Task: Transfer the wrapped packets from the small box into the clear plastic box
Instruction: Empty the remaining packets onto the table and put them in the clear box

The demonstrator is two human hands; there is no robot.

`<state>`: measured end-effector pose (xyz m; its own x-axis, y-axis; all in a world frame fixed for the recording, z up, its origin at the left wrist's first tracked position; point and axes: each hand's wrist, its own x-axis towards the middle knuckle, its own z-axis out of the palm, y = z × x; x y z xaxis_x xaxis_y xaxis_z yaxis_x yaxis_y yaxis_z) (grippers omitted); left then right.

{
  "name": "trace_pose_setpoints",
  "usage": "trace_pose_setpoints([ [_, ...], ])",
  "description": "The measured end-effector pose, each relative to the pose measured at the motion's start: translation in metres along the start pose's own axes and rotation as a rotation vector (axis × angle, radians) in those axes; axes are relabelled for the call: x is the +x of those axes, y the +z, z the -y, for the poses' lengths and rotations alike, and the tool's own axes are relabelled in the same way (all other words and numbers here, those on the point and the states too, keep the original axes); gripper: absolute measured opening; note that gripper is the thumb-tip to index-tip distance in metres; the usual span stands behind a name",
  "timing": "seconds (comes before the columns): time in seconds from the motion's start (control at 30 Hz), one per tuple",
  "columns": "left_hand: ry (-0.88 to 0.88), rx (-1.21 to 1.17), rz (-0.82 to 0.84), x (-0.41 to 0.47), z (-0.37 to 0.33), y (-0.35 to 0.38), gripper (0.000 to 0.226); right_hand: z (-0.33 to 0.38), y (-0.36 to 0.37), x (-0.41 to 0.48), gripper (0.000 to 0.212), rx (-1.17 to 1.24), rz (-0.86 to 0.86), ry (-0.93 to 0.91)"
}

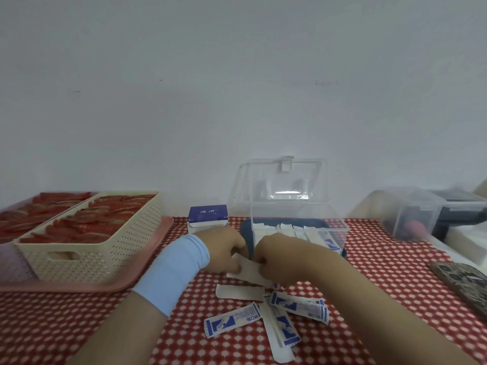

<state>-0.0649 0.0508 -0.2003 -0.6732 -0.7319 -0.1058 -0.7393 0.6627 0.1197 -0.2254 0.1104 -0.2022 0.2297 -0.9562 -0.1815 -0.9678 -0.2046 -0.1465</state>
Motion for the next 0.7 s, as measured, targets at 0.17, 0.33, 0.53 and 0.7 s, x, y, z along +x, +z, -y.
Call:
trace_pose_setpoints([
  [0.17, -0.039, -0.403, -0.187, -0.012, 0.008, -0.023, 0.014, -0.003, -0.018, -0.008, 0.016, 0.185, -0.134, -0.064],
  [0.33, -0.058, -0.865, -0.476, -0.018, 0.008, -0.034, 0.007, -0.002, -0.029, -0.013, 0.009, 0.722, -0.262, -0.027],
  [0.53, -0.063, -1.415, -0.55, -0.01, 0.005, -0.027, 0.007, -0.006, -0.036, -0.017, 0.018, 1.124, -0.347, 0.094],
  [0.7, 0.063, -1.676, -0.473, -0.007, -0.006, -0.025, 0.012, -0.003, -0.037, -0.018, 0.023, 1.462, -0.215, 0.039],
])
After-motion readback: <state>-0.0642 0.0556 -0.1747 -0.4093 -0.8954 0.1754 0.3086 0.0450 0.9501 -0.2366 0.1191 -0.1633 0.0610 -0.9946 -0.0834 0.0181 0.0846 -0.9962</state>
